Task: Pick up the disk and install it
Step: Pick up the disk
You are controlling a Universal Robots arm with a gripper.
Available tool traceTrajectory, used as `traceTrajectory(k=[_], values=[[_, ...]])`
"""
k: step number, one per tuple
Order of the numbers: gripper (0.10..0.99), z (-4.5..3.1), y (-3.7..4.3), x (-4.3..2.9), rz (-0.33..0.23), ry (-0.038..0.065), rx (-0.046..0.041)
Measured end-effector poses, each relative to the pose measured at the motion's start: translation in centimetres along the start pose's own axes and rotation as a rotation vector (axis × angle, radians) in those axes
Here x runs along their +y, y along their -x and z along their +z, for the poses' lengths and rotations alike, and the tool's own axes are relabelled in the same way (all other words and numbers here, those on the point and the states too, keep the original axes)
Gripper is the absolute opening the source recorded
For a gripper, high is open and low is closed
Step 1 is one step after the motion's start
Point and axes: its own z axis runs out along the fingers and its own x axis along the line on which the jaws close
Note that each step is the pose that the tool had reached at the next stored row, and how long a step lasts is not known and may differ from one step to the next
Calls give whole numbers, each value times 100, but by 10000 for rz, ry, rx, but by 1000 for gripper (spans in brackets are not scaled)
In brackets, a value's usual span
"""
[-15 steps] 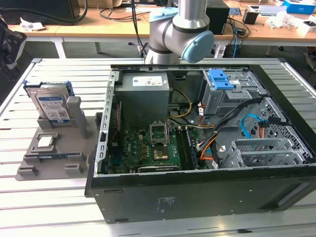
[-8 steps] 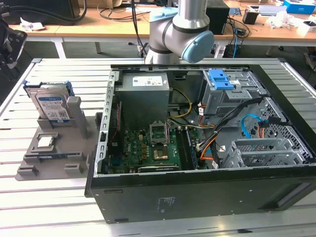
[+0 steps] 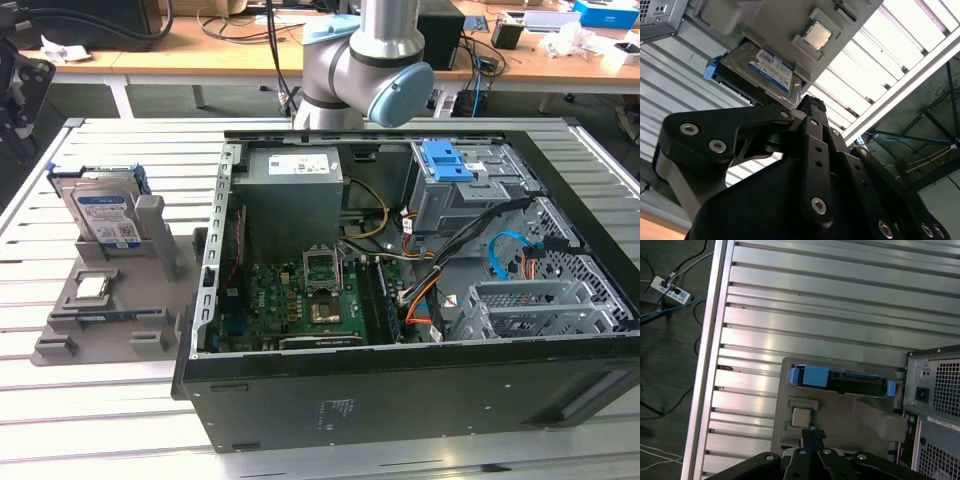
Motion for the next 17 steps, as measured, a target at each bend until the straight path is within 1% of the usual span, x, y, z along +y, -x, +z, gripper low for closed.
traceTrajectory(k=[5, 17], values=[[106, 0, 0, 0, -393, 10, 13], [106, 0, 0, 0, -1665, 40, 58]])
